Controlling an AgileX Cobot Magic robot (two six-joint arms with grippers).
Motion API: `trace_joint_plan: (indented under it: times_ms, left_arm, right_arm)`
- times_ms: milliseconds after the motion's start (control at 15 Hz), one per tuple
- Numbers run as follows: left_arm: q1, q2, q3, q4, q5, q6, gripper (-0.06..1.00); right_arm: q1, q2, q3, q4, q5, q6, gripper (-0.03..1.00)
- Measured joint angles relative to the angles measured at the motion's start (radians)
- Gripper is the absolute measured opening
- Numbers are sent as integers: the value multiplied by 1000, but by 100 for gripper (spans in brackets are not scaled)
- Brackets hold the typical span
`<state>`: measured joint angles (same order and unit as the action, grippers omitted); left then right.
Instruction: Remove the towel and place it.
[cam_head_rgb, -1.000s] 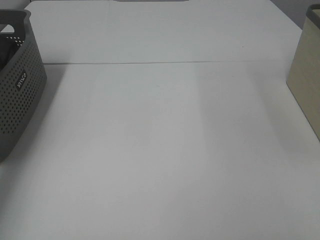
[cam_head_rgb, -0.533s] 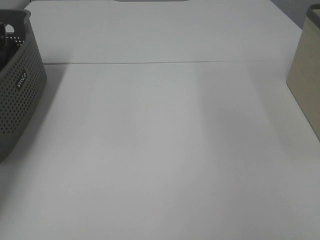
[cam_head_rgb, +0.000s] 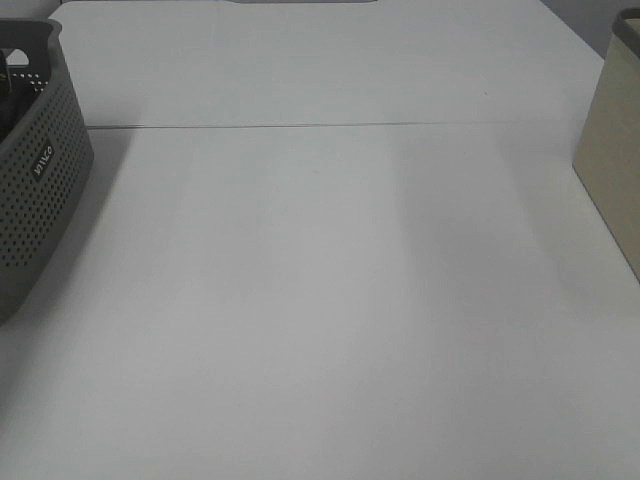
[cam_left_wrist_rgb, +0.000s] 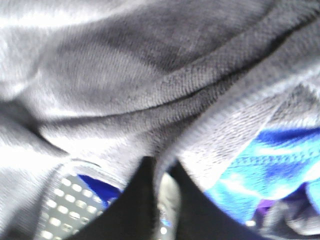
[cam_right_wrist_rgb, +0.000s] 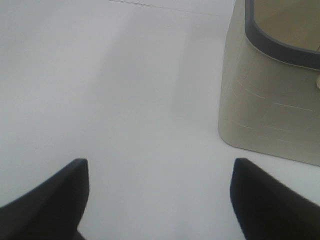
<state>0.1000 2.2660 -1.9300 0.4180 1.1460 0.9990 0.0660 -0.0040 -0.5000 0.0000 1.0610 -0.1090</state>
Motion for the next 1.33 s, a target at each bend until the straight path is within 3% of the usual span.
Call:
trace_joint_plan:
  times_ms: [200,467,533,1067,1200,1333]
  left_arm:
    - [0,0,0,0,28,-72,0]
    - [-4,0,-39,-4,61,-288,0]
    - [-21,-36,-83,-3,63,-403,0]
    - [-115,-436,-100,-90,68,-456,0]
    - [-183,-526,-105,-84,70,-456,0]
    - [-302,-603,-128,-50,71,-465,0]
  right_arm:
    - [0,0,0,0,0,0,76]
    - [0,0,0,0,0,0,76]
    - [0,0,0,0,0,0,76]
    - [0,39,0,0,-1,0,76]
    - [0,85,0,10,-1,-1,76]
    - [0,140,-5,43,-6,-6,76]
